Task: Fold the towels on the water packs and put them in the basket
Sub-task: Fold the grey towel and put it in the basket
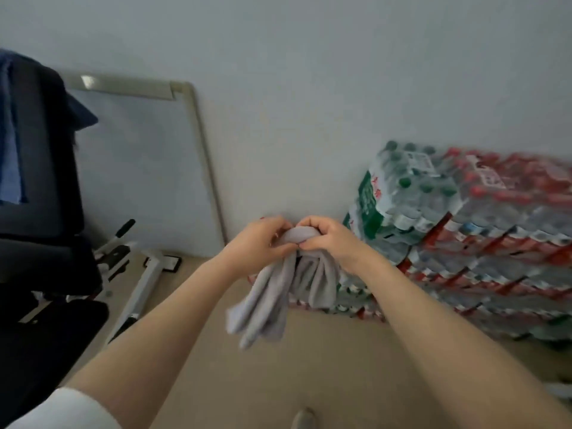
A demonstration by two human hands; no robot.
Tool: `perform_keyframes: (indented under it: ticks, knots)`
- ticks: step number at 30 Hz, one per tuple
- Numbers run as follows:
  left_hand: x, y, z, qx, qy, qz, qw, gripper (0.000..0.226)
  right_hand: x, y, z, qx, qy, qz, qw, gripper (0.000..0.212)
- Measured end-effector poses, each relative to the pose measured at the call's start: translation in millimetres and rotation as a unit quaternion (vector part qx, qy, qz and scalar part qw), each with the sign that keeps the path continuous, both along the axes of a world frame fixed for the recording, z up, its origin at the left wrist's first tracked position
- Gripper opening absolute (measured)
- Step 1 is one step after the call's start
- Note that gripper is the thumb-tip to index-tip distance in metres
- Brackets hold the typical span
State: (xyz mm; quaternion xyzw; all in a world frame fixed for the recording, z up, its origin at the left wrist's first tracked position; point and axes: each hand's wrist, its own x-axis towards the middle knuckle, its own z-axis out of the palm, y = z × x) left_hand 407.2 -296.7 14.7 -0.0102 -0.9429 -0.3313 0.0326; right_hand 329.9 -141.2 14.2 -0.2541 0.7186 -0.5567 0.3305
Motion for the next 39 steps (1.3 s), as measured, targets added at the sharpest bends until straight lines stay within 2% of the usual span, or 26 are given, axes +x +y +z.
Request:
perform_keyframes:
  ticks: [3,5,9,14,18,21,24,26,30,33,36,39]
  knots:
    - [-42.9,40.3,-1.6,0.003,0.033,-0.030,0.999,0.026,-30.5,44.5,4.4,0.040,0.037,-0.047,0.997,0.025]
    - [-69.4,64.4,-2.2,0.010,0.018,-0.050,0.999,0.034,-47.4,70.9,7.8,0.041,0.053,-0.091,0.994,0.028]
    - [-118.1,98.0,-12.1,-0.019,-0.044,-0.059,0.997,0.022,-77.2,122.5,9.2,-0.012,0.024,-0.213,0.977,0.033]
    - [-167.2,119.5,-22.4,-0.044,-0.052,-0.071,0.995,0.012,-106.4,170.3,10.8,-0.030,0.005,-0.366,0.930,0.023]
    - [-217.4,139.4,-24.8,0.006,-0.058,-0.084,0.995,0.021,-139.4,201.5,19.2,-0.097,-0.077,-0.505,0.854,0.017]
    - [-255.9,162.3,-12.6,0.066,-0.048,-0.103,0.991,0.021,-171.0,227.8,31.9,-0.139,-0.115,-0.574,0.799,0.032]
    - [-293.7,184.3,9.1,0.104,-0.051,-0.153,0.981,0.025,-197.1,248.0,51.5,-0.182,-0.112,-0.621,0.754,0.042]
    - [-319.3,192.4,27.3,0.140,-0.091,-0.208,0.964,0.026,-213.4,260.3,66.5,-0.253,-0.119,-0.653,0.704,0.048]
    - [-363.8,197.3,49.6,0.170,-0.134,-0.296,0.930,0.028,-244.9,285.6,85.7,-0.360,-0.074,-0.682,0.633,0.047]
    - [-395.1,206.1,56.1,0.189,-0.070,-0.247,0.948,0.024,-268.9,301.4,92.5,-0.411,-0.047,-0.670,0.616,0.050]
    - [-423.2,220.7,64.5,0.169,0.042,-0.101,0.979,0.027,-292.6,311.7,91.2,-0.408,-0.051,-0.661,0.628,0.055]
    - [-442.9,236.4,75.8,0.220,0.077,0.008,0.972,0.028,-322.0,321.6,84.3,-0.375,-0.072,-0.674,0.632,0.059]
